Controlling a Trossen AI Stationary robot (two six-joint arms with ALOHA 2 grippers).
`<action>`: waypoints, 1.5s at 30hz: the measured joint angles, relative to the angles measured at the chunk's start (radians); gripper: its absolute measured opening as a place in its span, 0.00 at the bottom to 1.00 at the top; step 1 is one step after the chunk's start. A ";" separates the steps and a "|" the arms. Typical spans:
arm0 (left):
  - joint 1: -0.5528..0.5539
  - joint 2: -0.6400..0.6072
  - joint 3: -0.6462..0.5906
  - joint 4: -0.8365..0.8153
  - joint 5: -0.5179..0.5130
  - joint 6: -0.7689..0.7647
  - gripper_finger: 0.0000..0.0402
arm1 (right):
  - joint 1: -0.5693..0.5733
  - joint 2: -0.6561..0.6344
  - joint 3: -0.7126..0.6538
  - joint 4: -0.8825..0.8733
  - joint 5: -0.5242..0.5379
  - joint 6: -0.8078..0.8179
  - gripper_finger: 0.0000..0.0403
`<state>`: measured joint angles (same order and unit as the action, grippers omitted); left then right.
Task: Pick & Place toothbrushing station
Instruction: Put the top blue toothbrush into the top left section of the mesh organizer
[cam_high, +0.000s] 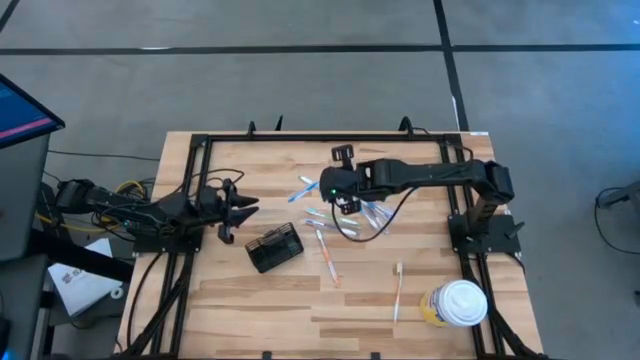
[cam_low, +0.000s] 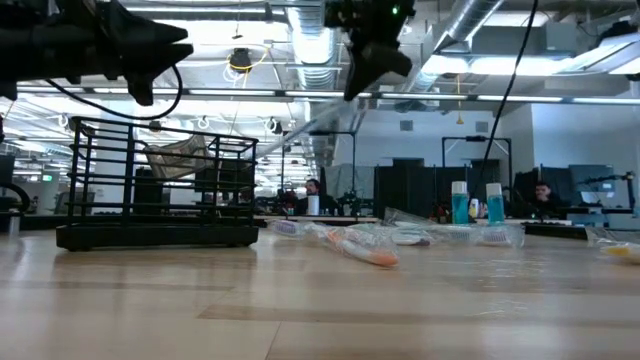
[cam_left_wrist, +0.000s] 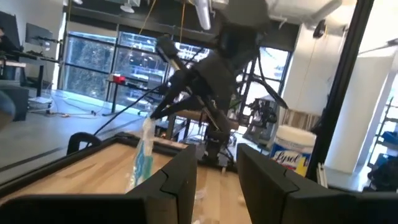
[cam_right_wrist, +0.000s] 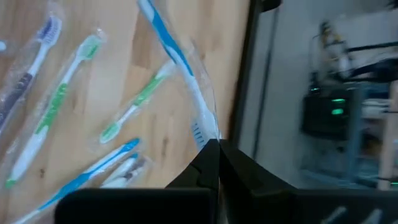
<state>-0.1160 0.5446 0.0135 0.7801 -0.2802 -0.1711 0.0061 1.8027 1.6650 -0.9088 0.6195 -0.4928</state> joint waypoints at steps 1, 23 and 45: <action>0.003 0.000 0.000 0.016 0.000 -0.008 0.27 | 0.013 0.000 0.008 0.000 0.016 -0.009 0.00; 0.404 0.520 0.394 -0.029 0.579 -0.296 0.27 | 0.172 0.000 0.077 0.000 0.165 -0.092 0.00; 0.492 0.843 0.706 -0.223 0.931 -0.364 0.51 | 0.256 0.000 0.077 -0.026 0.279 -0.094 0.00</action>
<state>0.3759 1.3872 0.7193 0.5571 0.6507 -0.5352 0.2622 1.8027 1.7420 -0.9347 0.8989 -0.5865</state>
